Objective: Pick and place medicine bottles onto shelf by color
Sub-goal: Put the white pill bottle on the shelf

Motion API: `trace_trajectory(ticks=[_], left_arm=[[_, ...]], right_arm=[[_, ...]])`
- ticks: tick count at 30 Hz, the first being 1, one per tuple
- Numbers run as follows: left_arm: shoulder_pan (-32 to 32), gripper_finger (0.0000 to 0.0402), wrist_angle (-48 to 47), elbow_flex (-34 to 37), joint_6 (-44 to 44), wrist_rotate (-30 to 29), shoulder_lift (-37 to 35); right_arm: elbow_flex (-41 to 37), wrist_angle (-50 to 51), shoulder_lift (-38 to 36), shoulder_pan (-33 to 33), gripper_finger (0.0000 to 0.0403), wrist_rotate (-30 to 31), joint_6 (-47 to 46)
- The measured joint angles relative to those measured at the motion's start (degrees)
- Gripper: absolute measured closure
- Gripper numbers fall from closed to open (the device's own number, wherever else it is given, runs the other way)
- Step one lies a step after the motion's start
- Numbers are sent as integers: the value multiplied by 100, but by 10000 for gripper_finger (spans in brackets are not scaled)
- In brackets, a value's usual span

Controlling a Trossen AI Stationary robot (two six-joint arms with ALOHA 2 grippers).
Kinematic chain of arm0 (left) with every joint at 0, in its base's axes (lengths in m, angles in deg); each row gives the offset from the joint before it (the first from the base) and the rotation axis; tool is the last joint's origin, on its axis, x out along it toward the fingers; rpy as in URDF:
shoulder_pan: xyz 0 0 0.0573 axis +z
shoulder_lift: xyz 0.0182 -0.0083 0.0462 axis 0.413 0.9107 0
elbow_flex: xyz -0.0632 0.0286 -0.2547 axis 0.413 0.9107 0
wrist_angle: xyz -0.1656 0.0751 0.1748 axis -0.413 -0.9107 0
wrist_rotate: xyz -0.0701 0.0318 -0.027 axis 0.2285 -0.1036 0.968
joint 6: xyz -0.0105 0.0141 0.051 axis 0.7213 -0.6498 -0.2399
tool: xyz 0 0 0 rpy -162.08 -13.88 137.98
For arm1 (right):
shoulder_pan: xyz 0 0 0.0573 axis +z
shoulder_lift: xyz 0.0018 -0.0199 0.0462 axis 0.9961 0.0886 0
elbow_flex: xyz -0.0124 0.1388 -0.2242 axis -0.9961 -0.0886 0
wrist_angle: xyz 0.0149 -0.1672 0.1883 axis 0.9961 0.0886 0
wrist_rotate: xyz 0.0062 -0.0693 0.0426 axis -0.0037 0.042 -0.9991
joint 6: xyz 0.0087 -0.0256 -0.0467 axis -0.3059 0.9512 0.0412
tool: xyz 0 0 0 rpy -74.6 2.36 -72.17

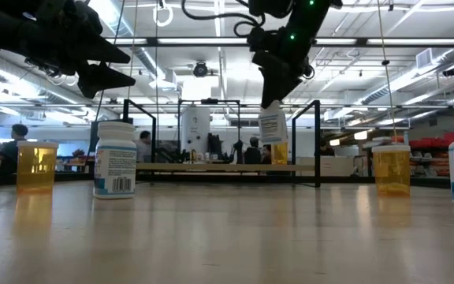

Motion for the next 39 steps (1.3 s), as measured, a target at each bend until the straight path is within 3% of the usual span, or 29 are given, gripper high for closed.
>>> trace_trajectory(ticks=[9, 20, 39], left_arm=[[0, 115, -29, 0, 2, 0, 1], [-162, 115, -37, 0, 2, 0, 2], [-162, 115, -39, 0, 42, 0, 1]], right_arm=[[-548, -445, -11, -640, 210, -91, -284], [-789, -744, -9, -720, 208, -129, -362], [-789, -722, -5, -806, 148, -66, -302]])
